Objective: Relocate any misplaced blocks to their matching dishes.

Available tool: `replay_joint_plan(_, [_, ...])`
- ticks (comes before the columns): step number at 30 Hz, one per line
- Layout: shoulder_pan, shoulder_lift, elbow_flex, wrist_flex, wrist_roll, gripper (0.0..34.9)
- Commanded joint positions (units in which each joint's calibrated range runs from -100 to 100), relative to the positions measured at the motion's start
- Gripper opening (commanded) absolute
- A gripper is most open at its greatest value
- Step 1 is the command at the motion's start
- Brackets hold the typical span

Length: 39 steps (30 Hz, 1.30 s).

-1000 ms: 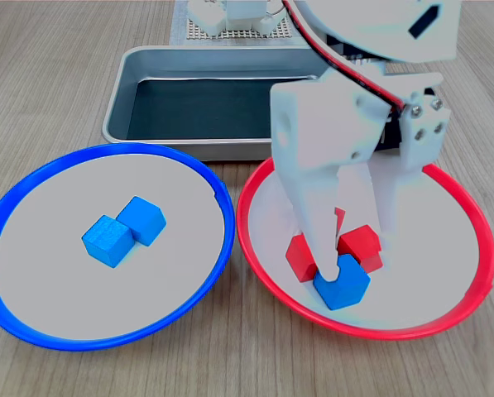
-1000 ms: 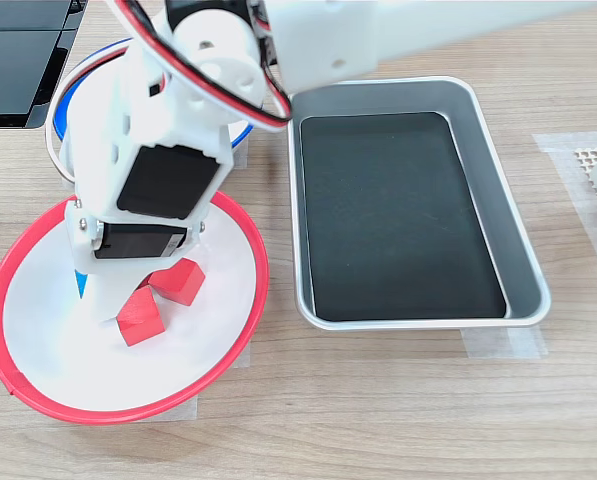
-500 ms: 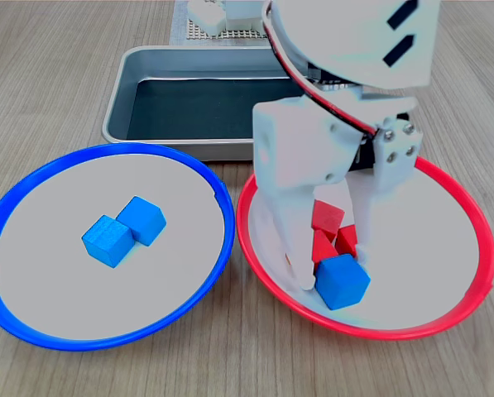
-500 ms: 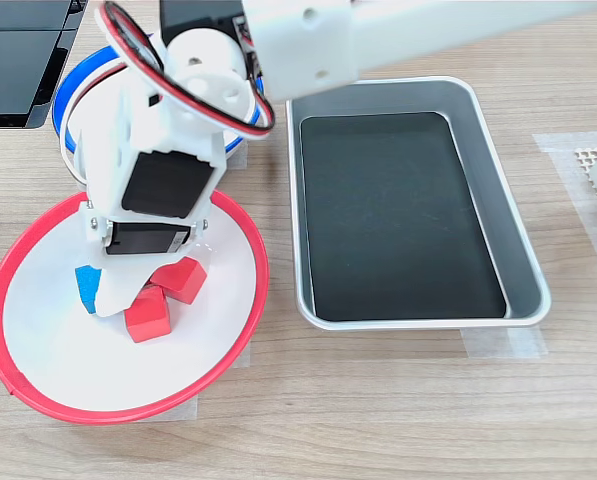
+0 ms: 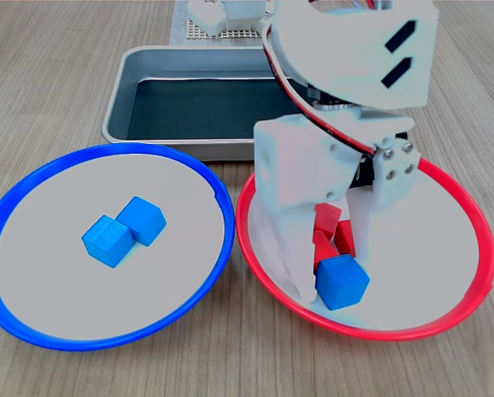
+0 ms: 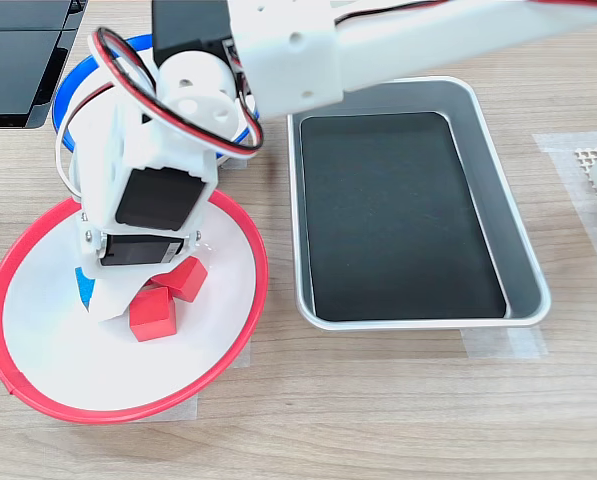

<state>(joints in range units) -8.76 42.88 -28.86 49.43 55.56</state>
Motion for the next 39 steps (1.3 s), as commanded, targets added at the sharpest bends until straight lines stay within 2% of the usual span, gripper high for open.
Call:
replay_joint_plan(1, [-0.51,-0.28,-2.41,-0.85,0.34,9.6])
replay_joint_plan(3, [-0.6,-0.37,-2.14,-0.85,0.59,6.9])
replay_joint_plan(5, [-0.89,-0.62,-1.96,-0.61,0.88,1.0])
replay_joint_plan(6, [-0.98,-0.62,-1.87,-0.52,0.93,0.4])
replay_joint_plan(16, [-1.92,-2.5,-1.23,-0.28,-0.24,0.3])
replay_joint_plan(26, [-2.67,-18.87,7.6,3.27,-1.07,0.3])
replay_joint_plan(29, [-0.89,-23.82,9.51,3.93,-1.07,0.3])
replay_joint_plan(39, [10.6,-29.11,14.15,3.03,0.0,0.3])
